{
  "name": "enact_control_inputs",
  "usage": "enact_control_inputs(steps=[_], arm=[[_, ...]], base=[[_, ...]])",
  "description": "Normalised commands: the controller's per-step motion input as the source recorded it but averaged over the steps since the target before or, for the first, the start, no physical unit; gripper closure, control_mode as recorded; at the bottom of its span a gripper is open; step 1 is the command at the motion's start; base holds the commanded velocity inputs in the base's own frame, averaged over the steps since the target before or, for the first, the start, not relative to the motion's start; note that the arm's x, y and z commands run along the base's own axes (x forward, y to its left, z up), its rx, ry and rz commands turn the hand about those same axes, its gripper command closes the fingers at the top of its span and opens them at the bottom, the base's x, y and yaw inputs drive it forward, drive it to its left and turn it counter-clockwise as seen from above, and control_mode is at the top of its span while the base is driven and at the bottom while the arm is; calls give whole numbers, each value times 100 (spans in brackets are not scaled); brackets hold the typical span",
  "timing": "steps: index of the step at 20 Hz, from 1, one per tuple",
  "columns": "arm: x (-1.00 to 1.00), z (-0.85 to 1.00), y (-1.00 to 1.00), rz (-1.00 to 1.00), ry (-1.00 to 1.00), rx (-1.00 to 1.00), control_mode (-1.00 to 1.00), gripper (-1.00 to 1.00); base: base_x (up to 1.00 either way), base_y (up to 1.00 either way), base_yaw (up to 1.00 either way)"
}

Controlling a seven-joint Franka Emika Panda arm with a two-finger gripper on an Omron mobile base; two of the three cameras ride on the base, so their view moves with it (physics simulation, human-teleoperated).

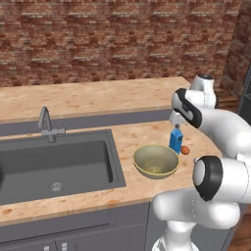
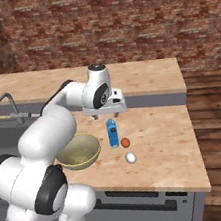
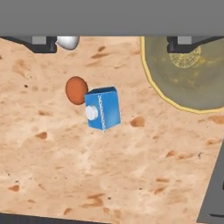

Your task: Gather the eggs and milk located in the vicinity of the sink area and place them right next to the bowl.

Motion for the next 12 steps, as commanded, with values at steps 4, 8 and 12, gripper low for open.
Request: enact_control_inputs(steps=[4, 8, 12], arm=[[21, -23, -3, 11, 0, 0, -100, -100], [19, -25, 0, 13, 1, 0, -100, -100], [18, -24, 0, 13, 1, 0, -100, -100]], base=[[0, 0, 0], [0, 0, 0], [0, 0, 0]])
